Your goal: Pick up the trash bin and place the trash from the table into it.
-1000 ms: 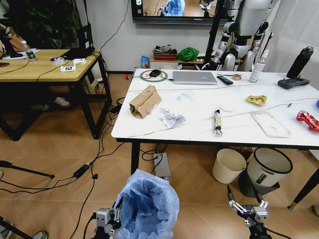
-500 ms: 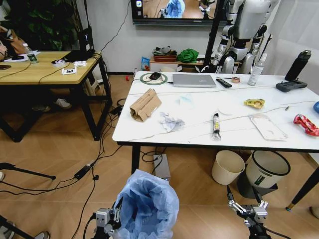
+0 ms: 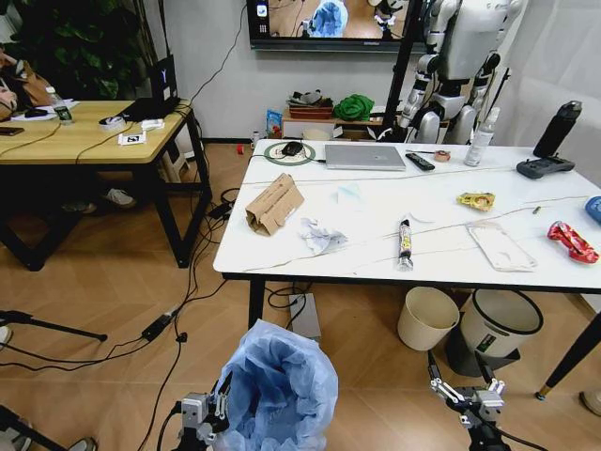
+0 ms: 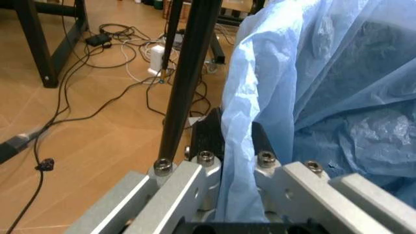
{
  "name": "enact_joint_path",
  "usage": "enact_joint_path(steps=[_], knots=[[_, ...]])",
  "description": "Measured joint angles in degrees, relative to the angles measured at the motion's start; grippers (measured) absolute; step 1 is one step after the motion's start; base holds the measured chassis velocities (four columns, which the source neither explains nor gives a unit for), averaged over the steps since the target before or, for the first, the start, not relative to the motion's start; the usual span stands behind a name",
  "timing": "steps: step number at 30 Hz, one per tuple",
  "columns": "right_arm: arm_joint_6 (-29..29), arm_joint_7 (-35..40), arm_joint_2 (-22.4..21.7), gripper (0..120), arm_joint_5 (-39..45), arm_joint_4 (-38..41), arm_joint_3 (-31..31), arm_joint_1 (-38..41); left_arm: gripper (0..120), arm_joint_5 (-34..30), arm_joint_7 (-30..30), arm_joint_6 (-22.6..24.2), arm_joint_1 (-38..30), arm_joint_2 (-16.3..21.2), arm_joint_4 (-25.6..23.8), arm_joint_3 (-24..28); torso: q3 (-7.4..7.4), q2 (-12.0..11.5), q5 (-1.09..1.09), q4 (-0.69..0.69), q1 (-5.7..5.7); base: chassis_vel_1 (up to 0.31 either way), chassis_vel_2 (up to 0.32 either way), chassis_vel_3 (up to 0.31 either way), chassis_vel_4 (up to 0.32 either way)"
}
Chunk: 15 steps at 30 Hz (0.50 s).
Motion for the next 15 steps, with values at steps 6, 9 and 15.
enact_joint_path(steps=[6, 9, 15], knots=[[0.1, 0.0, 0.0, 100, 0.0, 0.0, 0.0, -0.1, 0, 0.1, 0.0, 0.0, 0.0, 0.0, 0.0, 0.0, 0.96, 1.7, 0.0, 0.0, 0.74, 0.0, 0.0, 0.0, 0.0], [0.1, 0.0, 0.0, 100, 0.0, 0.0, 0.1, -0.1, 0, 0.2, 0.0, 0.0, 0.0, 0.0, 0.0, 0.0, 1.5, 2.7, 0.0, 0.01, 1.22, 0.0, 0.0, 0.0, 0.0], [0.2, 0.0, 0.1, 100, 0.0, 0.0, 0.1, -0.1, 0, 0.3, 0.1, 0.0, 0.0, 0.0, 0.0, 0.1, 2.47, 4.4, 0.0, 0.01, 1.93, 0.0, 0.0, 0.0, 0.0]])
